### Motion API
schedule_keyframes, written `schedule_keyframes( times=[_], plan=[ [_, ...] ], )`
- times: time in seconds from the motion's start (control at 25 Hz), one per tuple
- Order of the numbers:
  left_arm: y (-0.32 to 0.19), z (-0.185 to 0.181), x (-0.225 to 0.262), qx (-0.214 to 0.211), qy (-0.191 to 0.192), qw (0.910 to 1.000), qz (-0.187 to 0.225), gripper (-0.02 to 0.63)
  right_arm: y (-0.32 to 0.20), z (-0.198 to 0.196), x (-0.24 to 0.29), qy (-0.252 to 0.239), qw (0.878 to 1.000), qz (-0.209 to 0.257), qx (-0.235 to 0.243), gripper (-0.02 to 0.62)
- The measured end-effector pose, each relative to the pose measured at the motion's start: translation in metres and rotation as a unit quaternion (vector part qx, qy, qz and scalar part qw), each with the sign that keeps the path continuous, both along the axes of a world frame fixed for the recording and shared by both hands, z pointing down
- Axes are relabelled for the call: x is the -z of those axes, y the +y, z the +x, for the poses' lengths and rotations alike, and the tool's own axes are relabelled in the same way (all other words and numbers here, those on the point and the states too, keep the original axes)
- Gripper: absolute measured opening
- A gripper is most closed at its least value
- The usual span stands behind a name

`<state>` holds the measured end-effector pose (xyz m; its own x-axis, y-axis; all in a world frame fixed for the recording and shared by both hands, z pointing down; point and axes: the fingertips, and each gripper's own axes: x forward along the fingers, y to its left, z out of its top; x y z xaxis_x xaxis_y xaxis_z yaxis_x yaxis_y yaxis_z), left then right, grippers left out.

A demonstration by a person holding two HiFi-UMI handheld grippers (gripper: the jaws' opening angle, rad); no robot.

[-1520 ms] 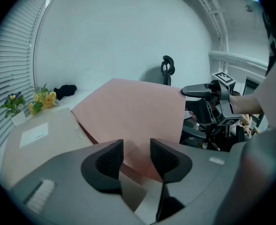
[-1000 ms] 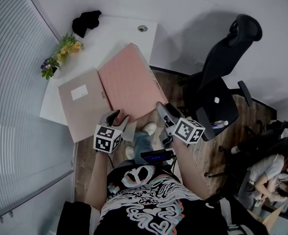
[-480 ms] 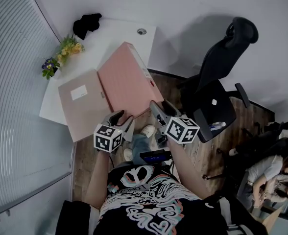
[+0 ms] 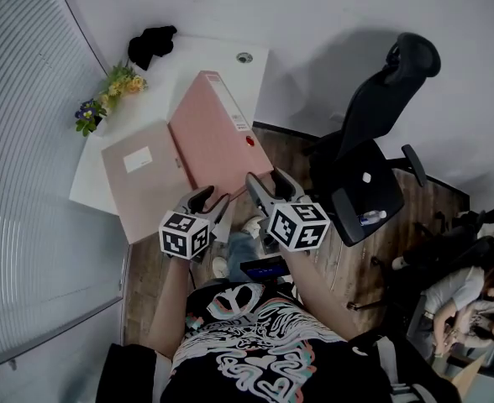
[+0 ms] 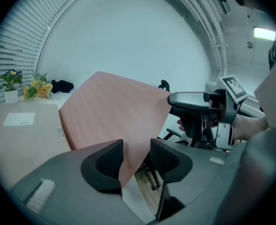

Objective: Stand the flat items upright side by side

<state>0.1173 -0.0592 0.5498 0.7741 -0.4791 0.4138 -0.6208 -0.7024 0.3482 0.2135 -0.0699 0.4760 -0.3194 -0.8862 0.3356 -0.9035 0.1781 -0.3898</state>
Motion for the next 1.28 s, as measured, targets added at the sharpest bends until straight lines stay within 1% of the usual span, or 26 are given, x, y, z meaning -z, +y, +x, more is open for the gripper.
schedule_keyframes(
  times=[0.16, 0.4, 0.68, 0.92, 1.08, 1.28],
  plan=[
    [-0.002, -0.005, 0.000, 0.007, 0.007, 0.9999, -0.003, 0.181, -0.001, -0.010, 0.004, 0.025, 1.000, 0.005, 0.005, 0.265],
    [-0.006, -0.010, 0.003, 0.018, 0.021, 0.9996, -0.010, 0.181, -0.003, -0.021, 0.009, 0.049, 0.999, 0.010, 0.011, 0.264],
    [-0.008, -0.014, 0.004, 0.021, 0.028, 0.9993, -0.013, 0.166, -0.004, -0.036, 0.017, 0.085, 0.996, 0.023, 0.026, 0.262],
    [-0.010, -0.023, 0.005, 0.029, 0.034, 0.9989, -0.014, 0.158, -0.005, -0.050, 0.021, 0.099, 0.994, 0.033, 0.038, 0.258],
    [-0.011, -0.026, 0.009, 0.040, 0.046, 0.9980, -0.014, 0.156, -0.004, -0.058, 0.024, 0.107, 0.992, 0.037, 0.047, 0.256],
    [-0.010, -0.032, 0.009, 0.049, 0.047, 0.9975, -0.015, 0.156, 0.000, -0.070, 0.026, 0.124, 0.989, 0.044, 0.065, 0.252]
  ],
)
